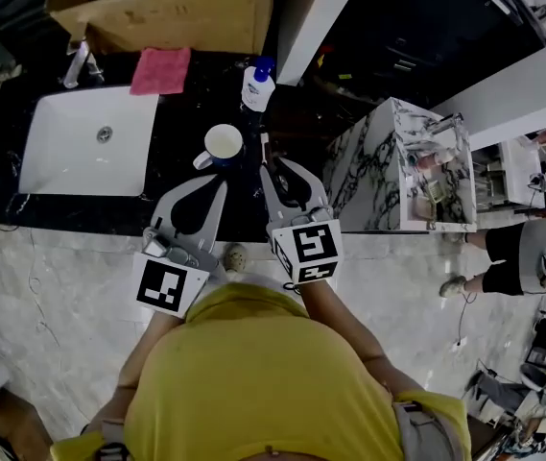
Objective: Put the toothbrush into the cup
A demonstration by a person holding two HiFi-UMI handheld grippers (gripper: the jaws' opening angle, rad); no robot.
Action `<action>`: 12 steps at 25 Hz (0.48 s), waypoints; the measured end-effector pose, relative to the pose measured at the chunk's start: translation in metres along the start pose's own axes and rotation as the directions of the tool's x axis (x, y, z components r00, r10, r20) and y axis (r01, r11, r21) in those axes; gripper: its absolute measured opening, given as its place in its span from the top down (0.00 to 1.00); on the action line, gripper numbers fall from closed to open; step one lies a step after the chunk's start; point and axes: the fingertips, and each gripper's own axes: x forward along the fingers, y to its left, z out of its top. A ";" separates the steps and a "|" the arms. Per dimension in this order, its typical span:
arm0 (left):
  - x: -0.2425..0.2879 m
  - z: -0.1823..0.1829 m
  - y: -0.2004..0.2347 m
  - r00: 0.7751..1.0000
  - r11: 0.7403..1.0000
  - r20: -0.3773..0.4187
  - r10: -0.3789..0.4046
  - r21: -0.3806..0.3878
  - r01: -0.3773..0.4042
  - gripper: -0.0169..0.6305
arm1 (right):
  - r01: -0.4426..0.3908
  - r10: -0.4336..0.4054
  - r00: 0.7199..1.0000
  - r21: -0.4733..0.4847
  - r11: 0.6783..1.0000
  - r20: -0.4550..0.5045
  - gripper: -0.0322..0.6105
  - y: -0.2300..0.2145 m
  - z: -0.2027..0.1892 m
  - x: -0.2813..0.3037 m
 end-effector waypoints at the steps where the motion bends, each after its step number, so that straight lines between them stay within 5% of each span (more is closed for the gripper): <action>1: 0.002 -0.003 0.001 1.000 1.000 -0.010 0.001 -0.003 -0.001 0.97 | -0.004 0.004 1.000 0.005 1.000 -0.020 0.83 -0.002 -0.007 0.003; 12: 0.027 -0.022 0.016 0.994 0.998 -0.089 -0.058 -0.020 0.056 0.97 | -0.013 0.030 0.969 0.072 0.997 -0.246 0.82 -0.016 -0.069 0.037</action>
